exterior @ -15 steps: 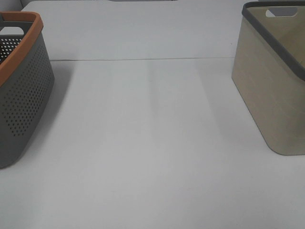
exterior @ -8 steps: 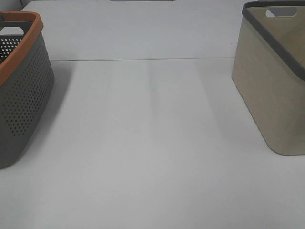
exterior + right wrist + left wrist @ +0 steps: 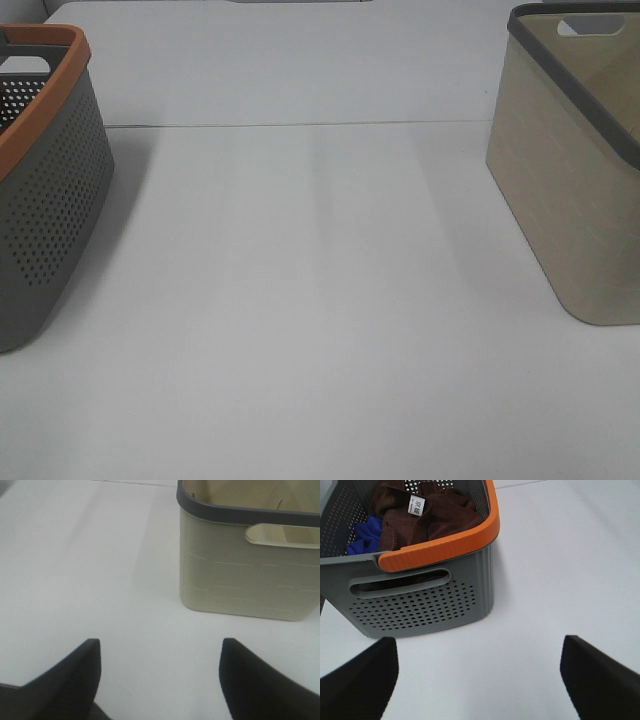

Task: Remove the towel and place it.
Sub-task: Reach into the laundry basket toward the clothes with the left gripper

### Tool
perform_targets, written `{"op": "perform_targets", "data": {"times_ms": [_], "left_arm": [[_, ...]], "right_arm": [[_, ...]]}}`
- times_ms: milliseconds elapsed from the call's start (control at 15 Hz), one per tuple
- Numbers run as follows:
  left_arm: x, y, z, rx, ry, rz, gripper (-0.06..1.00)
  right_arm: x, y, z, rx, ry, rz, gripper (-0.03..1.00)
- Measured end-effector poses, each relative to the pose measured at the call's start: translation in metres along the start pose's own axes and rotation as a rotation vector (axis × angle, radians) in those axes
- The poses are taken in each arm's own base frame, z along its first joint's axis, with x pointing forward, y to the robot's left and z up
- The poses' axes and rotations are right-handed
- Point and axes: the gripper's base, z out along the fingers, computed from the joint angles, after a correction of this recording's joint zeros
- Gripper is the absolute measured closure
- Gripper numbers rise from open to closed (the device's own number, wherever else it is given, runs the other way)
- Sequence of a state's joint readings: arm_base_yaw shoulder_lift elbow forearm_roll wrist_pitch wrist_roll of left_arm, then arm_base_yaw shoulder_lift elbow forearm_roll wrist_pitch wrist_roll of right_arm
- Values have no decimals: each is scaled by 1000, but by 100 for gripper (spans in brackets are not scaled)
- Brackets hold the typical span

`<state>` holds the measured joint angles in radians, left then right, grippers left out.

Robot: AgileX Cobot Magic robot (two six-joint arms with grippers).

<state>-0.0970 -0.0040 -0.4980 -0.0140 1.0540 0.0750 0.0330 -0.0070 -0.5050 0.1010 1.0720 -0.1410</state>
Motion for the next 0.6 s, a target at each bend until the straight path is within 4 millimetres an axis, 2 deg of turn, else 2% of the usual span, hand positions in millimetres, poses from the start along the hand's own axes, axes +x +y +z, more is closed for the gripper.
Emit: {"op": "perform_targets", "data": {"times_ms": [600], "left_arm": [[0,0,0,0,0,0,11]], "right_arm": [[0,0,0,0,0,0,32]]}}
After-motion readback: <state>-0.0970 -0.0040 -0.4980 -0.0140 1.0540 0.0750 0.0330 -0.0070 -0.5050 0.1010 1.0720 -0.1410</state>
